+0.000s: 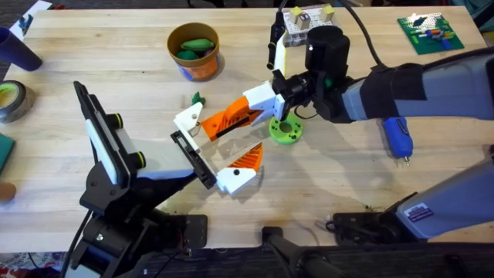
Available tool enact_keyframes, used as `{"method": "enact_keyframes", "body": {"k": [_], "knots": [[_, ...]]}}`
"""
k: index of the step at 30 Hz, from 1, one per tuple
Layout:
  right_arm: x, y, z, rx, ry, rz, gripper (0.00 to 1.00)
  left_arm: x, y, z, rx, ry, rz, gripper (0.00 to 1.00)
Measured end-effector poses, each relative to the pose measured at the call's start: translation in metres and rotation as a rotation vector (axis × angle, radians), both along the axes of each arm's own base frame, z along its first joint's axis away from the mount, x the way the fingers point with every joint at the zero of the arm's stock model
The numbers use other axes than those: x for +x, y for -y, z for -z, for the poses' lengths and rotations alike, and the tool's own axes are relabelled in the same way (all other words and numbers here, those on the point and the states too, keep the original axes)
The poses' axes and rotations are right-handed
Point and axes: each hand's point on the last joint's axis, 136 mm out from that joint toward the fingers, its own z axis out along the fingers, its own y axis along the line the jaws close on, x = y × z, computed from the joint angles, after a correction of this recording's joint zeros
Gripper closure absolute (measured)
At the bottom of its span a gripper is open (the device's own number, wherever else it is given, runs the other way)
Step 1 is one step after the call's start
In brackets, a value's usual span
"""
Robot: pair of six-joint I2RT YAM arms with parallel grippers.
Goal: Pick up the gripper from the table and insert it into the empty holder that is missing its gripper. Then pick up a screw, insert it into the mounting hole, and use the screwdriver to tighten it. Finally, clean up the table by picking up the vegetable and placing it into the bucket.
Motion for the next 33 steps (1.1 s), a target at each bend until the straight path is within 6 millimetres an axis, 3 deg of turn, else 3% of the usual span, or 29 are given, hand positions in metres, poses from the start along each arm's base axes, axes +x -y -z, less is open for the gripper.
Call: {"method": "enact_keyframes", "body": {"k": [22, 33], "knots": [[0.007, -0.004, -0.015, 0.020, 0.012, 0.014, 0.984, 0.005, -0.004, -0.001, 0.000, 0.006, -0.034, 0.010], [0.012, -0.021, -0.023, 0.017, 0.015, 0.031, 0.984, 0.012, -0.010, -0.002, 0.007, 0.020, -0.084, 0.010]]}}
